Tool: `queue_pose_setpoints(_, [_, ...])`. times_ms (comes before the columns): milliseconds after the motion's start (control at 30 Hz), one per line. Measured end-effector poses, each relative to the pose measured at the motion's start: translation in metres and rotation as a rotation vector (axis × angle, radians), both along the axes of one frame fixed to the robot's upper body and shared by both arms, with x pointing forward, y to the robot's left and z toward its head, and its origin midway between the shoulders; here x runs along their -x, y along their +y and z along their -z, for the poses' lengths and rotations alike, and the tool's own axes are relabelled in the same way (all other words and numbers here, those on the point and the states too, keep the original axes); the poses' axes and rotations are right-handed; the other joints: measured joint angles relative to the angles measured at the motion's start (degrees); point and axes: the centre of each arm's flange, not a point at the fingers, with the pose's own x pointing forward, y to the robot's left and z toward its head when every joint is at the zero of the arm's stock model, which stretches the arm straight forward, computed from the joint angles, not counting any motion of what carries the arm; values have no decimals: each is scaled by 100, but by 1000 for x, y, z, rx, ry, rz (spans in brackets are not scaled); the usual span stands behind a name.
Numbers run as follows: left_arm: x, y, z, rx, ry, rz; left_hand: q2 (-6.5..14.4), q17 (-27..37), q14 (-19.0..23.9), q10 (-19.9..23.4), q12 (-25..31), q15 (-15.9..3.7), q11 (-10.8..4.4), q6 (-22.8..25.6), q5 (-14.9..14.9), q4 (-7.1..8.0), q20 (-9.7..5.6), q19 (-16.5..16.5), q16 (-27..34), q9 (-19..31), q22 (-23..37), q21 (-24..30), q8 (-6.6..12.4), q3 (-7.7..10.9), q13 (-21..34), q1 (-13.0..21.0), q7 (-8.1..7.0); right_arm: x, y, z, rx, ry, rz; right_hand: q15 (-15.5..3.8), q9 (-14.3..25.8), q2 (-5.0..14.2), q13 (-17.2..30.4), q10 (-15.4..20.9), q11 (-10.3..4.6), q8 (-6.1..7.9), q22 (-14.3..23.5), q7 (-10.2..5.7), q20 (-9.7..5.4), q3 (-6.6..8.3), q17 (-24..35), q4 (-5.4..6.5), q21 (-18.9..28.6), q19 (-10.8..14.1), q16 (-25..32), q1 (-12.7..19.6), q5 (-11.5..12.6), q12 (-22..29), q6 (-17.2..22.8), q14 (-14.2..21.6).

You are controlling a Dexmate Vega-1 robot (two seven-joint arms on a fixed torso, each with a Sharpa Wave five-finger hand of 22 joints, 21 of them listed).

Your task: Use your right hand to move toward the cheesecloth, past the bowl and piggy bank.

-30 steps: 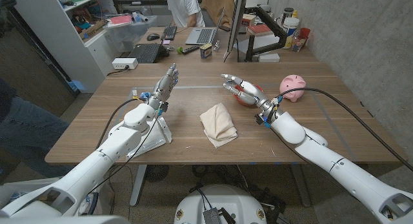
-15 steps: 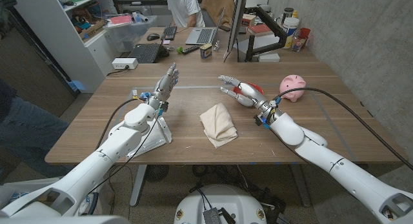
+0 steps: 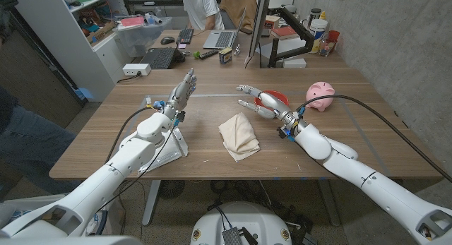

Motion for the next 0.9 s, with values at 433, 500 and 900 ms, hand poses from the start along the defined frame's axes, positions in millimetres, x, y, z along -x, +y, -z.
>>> queue_pose_setpoints(433, [2, -1, -1, -7, 1, -1, 0, 0, 0, 0, 0, 0, 0, 21, 0, -25, 0, 0, 0, 0, 0, 0, 0, -25, 0, 0, -22, 0, 9, 4, 66, -36, 28, 38, 0, 2, 0, 0, 1, -28, 0, 0, -1, -24, 1, -23, -41, 0, -22, -2, 0, 0, 0, -39])
queue_pose_setpoints(500, [2, -1, 0, -7, 2, -1, 0, 0, 0, 0, 0, 0, 0, 21, 0, -25, 0, 0, 0, 0, 0, 0, 0, -25, 0, 0, -22, 1, 10, 4, 69, -38, 26, 41, 0, 2, 0, 0, 1, -28, 0, -10, -1, -24, 1, -23, -41, 0, -22, -2, 0, 0, 11, -41])
queue_pose_setpoints(900, [3, -2, 0, -14, 5, 1, 0, 0, 0, 0, 0, 0, 0, 64, 0, -25, -1, -1, 0, 0, 0, 0, 0, -25, 0, 0, -20, 2, 16, 7, 132, -80, 69, 197, 0, 25, 0, 1, 1, -28, 0, -30, 40, -18, 6, -64, -63, 42, -22, 20, 0, 0, 31, -9])
